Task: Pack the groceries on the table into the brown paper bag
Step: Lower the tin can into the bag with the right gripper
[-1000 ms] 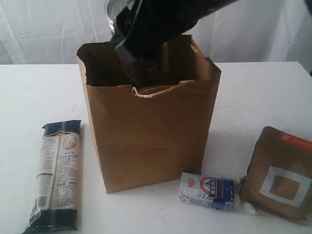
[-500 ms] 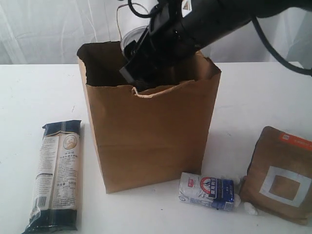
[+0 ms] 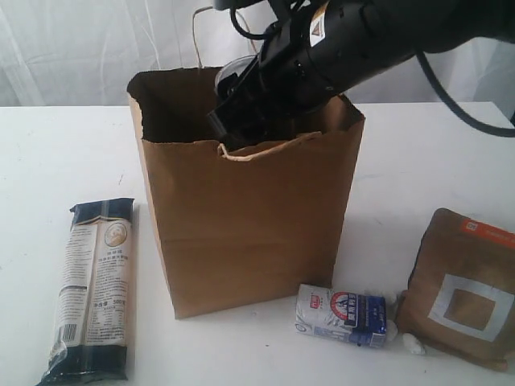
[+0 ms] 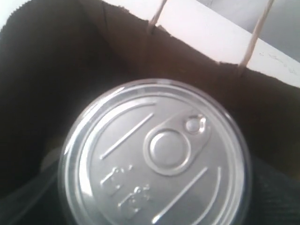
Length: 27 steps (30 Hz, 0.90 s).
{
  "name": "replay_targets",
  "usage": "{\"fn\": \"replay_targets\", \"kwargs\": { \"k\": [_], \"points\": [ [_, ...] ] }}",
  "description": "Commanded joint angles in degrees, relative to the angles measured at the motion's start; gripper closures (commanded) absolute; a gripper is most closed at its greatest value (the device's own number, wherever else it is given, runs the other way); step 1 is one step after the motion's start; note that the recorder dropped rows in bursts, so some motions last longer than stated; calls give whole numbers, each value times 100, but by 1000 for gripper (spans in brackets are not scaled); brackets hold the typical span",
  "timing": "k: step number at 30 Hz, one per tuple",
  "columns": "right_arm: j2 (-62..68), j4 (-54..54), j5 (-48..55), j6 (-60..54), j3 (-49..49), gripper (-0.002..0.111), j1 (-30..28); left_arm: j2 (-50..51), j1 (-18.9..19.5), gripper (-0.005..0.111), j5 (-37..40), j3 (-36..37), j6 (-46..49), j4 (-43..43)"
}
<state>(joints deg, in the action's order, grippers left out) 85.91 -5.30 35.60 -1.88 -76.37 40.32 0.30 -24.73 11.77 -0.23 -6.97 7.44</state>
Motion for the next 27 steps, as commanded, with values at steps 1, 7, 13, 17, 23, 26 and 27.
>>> {"fn": "replay_targets", "kwargs": {
  "k": [1, 7, 13, 17, 23, 26, 27],
  "points": [
    [114, -48, -117, 62, -12, 108, -36, -30, 13, 107, -13, 23, -54, 11],
    [291, -48, -87, 127, -12, 108, -137, -30, 13, 107, -13, 23, -54, 11],
    [300, -35, -54, 408, -12, 108, -371, -30, 13, 107, -13, 23, -54, 11],
    [168, -11, -27, 408, -12, 108, -370, -30, 13, 107, -13, 23, -54, 11],
    [82, -11, 89, 408, -12, 108, -370, -30, 13, 107, -13, 23, -54, 11],
    [50, -11, 204, 408, -12, 108, -370, -30, 13, 107, -13, 23, -54, 11],
    [39, -11, 246, 408, -12, 108, -370, -30, 13, 107, -13, 23, -54, 11]
  ]
}}
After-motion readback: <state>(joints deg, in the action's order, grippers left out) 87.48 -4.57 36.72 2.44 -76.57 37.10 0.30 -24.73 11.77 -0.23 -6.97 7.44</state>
